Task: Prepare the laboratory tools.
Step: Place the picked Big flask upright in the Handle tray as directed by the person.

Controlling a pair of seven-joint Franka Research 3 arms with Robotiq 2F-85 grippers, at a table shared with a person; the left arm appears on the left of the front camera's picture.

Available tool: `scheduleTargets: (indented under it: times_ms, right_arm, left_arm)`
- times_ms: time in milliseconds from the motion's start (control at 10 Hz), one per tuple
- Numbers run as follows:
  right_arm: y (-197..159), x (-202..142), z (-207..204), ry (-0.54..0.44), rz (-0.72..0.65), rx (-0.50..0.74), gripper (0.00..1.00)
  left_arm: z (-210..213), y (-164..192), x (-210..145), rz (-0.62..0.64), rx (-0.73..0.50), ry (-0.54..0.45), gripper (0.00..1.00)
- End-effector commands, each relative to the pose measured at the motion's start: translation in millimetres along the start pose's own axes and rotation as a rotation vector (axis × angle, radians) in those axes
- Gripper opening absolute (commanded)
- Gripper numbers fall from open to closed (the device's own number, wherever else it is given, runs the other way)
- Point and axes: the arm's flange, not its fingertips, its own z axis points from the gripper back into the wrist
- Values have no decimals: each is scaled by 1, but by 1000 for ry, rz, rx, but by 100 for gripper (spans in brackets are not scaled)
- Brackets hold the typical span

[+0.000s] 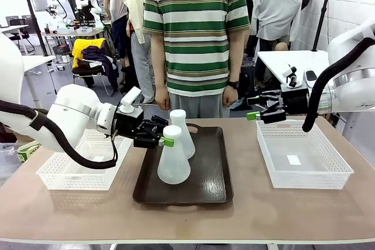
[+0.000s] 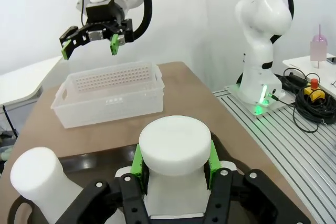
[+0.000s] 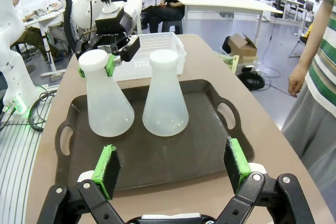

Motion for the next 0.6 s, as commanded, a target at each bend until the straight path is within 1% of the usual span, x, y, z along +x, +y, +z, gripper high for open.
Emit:
scheduleTargets:
  times_ms: [0, 100, 500]
  right_arm:
    - [1, 0, 1, 11, -6, 1, 100]
    - [1, 0, 1, 11, -6, 1, 100]
    - [1, 0, 1, 11, -6, 1, 100]
  left_arm:
    - [-2, 8, -2, -12, 12, 8, 0]
    - [-1, 8, -2, -12, 9, 5, 0]
    - [0, 8, -1, -12, 1, 21, 76]
